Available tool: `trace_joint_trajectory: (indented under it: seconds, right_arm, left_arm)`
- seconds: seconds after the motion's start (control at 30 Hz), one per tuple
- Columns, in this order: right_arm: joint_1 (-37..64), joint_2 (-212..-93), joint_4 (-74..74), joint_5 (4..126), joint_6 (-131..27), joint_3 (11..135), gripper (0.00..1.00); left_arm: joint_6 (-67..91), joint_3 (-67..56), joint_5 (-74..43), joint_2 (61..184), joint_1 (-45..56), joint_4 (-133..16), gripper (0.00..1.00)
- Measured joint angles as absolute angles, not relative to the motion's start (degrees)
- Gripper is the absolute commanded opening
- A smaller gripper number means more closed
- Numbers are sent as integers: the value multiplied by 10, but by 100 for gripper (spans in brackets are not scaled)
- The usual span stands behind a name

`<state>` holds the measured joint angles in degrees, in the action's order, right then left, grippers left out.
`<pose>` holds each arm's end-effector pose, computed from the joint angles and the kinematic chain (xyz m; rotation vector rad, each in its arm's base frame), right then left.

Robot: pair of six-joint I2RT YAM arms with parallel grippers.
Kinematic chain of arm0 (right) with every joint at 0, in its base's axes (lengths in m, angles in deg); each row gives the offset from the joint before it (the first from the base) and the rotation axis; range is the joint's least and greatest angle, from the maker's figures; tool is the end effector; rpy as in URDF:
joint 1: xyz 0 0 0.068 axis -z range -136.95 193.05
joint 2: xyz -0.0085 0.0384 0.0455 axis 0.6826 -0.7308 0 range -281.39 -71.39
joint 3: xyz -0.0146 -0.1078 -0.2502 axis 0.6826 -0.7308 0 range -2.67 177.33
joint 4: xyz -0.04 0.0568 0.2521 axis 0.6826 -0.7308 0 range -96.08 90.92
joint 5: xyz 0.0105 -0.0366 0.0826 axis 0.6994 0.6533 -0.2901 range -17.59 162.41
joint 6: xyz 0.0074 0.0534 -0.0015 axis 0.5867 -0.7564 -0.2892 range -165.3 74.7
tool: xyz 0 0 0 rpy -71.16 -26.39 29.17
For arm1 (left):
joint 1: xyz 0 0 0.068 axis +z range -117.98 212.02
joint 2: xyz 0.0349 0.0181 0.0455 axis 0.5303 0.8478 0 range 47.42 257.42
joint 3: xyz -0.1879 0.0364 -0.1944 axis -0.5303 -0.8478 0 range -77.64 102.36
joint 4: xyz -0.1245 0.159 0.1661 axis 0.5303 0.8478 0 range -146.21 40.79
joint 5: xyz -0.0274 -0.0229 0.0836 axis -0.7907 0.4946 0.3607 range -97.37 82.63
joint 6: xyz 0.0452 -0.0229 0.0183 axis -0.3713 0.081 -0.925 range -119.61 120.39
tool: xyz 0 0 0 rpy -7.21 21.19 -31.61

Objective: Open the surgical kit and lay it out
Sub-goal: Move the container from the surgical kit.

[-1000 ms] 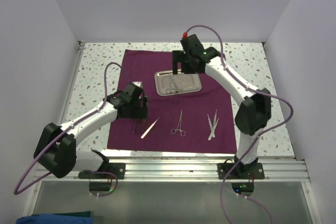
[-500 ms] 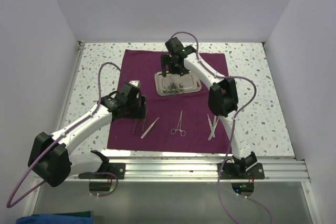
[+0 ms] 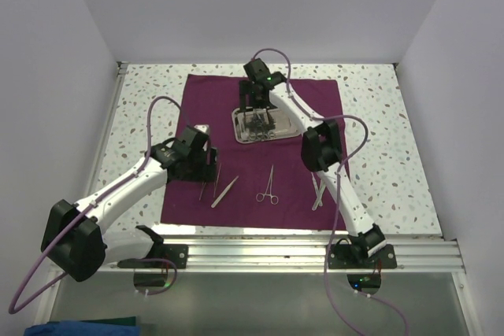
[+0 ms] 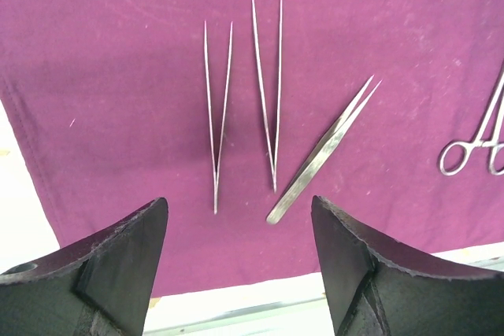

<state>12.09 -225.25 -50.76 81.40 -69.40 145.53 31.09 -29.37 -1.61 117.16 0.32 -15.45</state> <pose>0.4880 0.2862 0.1735 -0.0944 2.5599 0.1682 0.1971 -0.1177 0.2306 -0.0097 2.6671 -0.2271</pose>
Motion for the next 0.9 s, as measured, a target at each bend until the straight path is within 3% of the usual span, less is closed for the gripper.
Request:
trace_joint_trajectory:
  seconds: [0.53,0.9]
  right_arm:
    - [165,-2315,-388,800,-779,1527,85]
    - [184,-2254,-295,752,-782,1405,91]
  left_arm:
    - [245,-246,-18,1235,4,-118,76]
    - [233,-234,-29,1255,4,-121,75]
